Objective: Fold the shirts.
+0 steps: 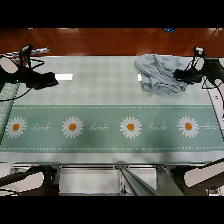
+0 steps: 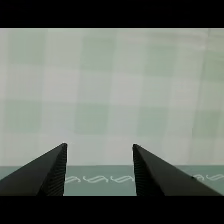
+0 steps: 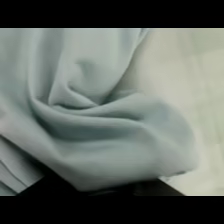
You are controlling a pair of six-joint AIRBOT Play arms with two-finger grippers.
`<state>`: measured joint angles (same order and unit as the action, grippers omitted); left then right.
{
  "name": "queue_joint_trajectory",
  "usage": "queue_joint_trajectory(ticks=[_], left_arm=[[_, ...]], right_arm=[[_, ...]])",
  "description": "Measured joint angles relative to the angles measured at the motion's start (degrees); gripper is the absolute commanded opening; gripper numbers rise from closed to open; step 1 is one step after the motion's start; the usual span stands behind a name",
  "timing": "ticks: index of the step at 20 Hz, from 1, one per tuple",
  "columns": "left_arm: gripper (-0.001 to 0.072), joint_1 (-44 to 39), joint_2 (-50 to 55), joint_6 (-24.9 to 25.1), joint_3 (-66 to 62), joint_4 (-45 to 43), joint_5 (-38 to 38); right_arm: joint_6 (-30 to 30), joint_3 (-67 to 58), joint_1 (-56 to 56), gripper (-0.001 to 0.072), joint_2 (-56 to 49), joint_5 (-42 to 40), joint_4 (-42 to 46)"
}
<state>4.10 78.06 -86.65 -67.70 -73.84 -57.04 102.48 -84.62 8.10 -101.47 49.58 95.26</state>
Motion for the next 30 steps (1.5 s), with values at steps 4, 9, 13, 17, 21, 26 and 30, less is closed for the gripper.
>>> queue_joint_trajectory(ticks=[4,9,13,17,21,26,30], left_arm=[[0.0504,0.1,-0.6,0.0,1.4,2.7,-2.2],[0.0504,0.1,-6.2,0.9,1.9,3.6,-6.1],[0.0504,0.1,-15.7,1.6,4.3,4.6,-7.2],[0.0504,0.1,-27.5,2.3,12.4,6.3,-7.5],[0.0504,0.1,-36.9,2.4,21.8,9.3,-7.6],[0.0504,0.1,-41.8,2.6,27.8,13.1,-7.5],[0.0503,0.1,-42.8,2.6,29.0,14.4,-7.5]], right_arm=[[-3.2,-0.4,0.5,0.0026,-1.5,1.9,-4.5],[-10.2,-7.1,0.3,0.0025,0.9,10.6,-11.7],[-13.0,-14.0,-1.7,0.0025,9.9,14.8,-14.2],[-14.5,-19.8,-4.9,0.0025,20.3,14.5,-14.9],[-15.1,-27.3,-8.0,0.0025,27.2,14.2,-15.1],[-16.0,-32.3,-14.3,0.0025,33.6,13.5,-15.2],[-16.6,-32.9,-21.9,0.0025,36.2,14.4,-15.2]])
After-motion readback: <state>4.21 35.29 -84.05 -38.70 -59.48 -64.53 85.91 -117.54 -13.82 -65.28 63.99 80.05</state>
